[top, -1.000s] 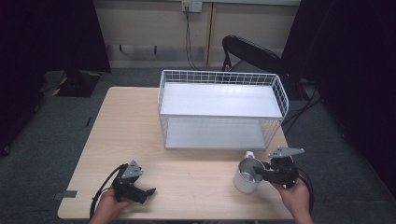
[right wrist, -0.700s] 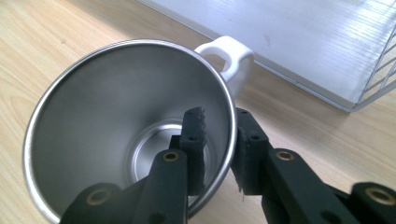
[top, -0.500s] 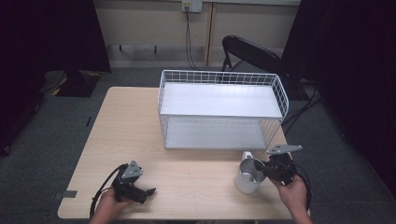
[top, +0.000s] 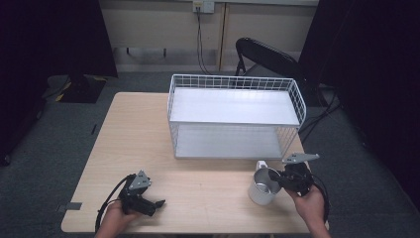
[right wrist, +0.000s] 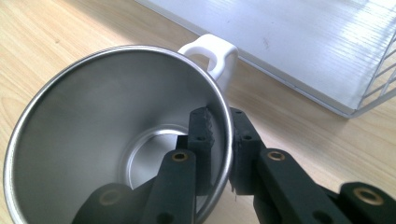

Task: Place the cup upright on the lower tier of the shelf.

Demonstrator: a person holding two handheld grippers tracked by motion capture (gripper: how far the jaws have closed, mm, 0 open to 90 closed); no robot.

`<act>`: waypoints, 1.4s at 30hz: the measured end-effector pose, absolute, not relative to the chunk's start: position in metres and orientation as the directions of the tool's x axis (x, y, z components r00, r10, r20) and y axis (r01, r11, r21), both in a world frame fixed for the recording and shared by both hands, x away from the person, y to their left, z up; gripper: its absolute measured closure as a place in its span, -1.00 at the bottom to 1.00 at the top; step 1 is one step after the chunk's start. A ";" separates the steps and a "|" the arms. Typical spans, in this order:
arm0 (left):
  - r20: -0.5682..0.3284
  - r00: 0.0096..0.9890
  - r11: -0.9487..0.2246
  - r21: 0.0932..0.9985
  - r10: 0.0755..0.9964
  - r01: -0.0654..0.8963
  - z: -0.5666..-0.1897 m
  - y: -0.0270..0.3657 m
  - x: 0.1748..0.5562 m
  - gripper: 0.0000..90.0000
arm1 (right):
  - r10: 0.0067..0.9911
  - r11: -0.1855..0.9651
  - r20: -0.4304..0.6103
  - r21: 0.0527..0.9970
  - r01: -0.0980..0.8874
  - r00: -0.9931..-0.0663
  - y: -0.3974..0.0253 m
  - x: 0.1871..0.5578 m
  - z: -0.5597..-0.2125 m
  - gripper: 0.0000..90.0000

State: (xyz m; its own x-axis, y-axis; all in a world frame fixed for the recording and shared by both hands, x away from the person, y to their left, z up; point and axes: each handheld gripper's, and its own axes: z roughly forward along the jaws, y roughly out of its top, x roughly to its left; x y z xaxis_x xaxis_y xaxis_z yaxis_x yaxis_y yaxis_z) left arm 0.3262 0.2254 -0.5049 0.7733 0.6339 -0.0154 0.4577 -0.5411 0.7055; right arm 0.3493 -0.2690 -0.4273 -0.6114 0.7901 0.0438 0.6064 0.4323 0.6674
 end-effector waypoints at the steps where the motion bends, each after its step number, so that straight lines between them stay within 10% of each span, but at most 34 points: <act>1: -0.015 0.773 -0.541 0.705 0.634 0.458 -0.505 0.225 0.326 -1.00 | 0.789 0.430 0.048 0.669 0.606 -0.612 -0.269 0.350 -0.428 0.80; 42: -0.014 0.770 -0.539 0.706 0.638 0.459 -0.505 0.225 0.326 -1.00 | 0.811 0.329 0.066 0.770 0.547 -0.582 -0.275 0.341 -0.438 0.84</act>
State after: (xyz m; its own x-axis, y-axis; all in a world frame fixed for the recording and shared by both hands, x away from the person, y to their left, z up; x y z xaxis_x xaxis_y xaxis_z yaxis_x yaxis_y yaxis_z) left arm 0.3263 0.2251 -0.5050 0.7701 0.6377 -0.0138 0.4592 -0.5393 0.7059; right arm 0.3412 -0.2754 -0.4384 -0.5817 0.8107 0.0662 0.5467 0.3295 0.7697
